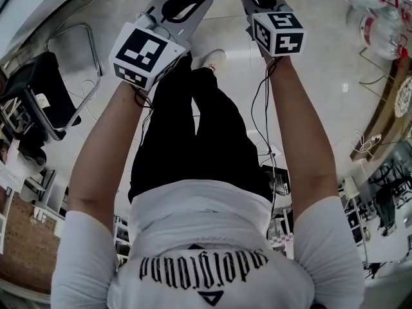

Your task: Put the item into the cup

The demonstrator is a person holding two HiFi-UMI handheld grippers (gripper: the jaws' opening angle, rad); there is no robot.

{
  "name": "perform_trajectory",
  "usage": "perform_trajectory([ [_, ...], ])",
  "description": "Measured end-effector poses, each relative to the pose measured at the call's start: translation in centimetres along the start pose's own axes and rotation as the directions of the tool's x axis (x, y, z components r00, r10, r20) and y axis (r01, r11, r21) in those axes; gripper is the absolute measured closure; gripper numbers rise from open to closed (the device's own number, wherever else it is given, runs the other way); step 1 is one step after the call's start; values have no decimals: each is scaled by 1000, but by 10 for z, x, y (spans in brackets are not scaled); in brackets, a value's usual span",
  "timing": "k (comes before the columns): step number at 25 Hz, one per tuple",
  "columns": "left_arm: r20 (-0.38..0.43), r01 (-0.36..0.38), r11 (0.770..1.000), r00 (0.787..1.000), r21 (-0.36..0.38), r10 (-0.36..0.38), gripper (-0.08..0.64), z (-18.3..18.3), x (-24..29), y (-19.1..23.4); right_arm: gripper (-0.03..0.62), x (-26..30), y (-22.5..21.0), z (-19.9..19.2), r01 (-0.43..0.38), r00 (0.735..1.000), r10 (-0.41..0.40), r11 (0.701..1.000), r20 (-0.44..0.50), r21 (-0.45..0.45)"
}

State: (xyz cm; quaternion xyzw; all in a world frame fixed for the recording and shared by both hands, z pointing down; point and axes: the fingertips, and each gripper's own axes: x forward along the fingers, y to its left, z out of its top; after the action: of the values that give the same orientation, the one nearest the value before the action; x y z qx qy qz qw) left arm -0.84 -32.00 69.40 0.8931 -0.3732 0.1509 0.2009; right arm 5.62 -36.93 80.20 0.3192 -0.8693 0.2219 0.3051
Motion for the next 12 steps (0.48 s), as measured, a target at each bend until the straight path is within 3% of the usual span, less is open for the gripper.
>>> perform_trajectory([
  [12,-18,29,999,999,14,-28,548,-5,4,-5,529,24,-14,-14,51,998,-49,998,-50,29],
])
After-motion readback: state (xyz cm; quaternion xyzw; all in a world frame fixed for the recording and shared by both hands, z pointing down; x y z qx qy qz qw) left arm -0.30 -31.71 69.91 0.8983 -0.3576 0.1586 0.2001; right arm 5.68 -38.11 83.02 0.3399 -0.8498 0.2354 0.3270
